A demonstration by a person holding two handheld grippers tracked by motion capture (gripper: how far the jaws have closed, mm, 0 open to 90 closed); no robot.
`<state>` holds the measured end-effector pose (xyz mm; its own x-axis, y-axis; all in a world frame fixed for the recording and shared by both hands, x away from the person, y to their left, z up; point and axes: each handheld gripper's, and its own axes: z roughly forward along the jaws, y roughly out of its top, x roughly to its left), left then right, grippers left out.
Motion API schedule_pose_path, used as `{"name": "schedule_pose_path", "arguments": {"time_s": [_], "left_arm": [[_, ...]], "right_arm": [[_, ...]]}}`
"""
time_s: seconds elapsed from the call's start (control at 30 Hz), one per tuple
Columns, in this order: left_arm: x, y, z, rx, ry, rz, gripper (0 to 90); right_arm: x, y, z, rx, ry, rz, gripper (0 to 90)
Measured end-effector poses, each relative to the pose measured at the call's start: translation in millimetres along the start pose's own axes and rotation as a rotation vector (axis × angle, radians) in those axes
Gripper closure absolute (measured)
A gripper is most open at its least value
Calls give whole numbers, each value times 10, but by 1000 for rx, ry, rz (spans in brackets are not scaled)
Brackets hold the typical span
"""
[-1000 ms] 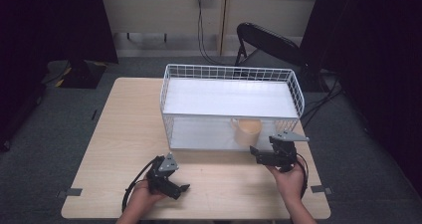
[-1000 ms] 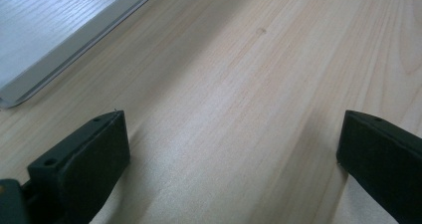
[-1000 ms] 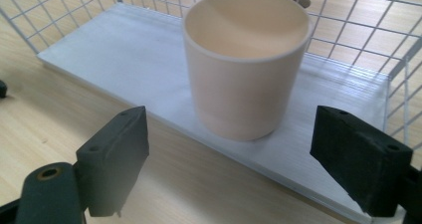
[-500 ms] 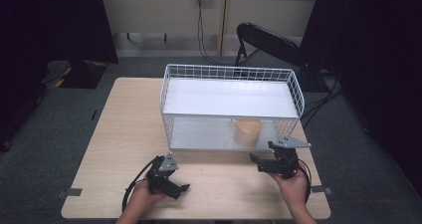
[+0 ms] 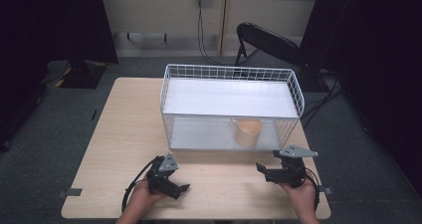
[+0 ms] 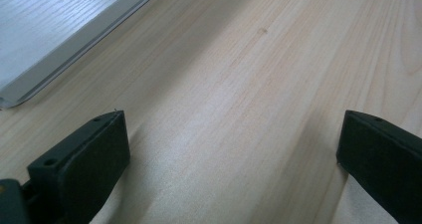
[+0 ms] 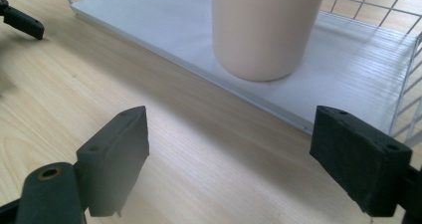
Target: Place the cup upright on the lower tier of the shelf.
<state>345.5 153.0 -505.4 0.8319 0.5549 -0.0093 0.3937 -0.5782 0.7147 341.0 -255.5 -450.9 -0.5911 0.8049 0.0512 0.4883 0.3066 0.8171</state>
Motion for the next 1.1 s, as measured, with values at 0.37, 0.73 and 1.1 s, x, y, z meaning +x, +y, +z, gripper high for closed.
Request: {"name": "schedule_pose_path", "arguments": {"time_s": [0.37,0.73,1.1], "left_arm": [[-2,0,-2,1,-1,-2,0],[-2,0,-2,1,-1,-2,0],[-2,0,-2,1,-1,-2,0]], "right_arm": [[-46,-110,-32,15,1,-9,149],[-109,-238,-68,32,-4,-21,150],[-154,-354,-88,48,-9,-30,150]]}}
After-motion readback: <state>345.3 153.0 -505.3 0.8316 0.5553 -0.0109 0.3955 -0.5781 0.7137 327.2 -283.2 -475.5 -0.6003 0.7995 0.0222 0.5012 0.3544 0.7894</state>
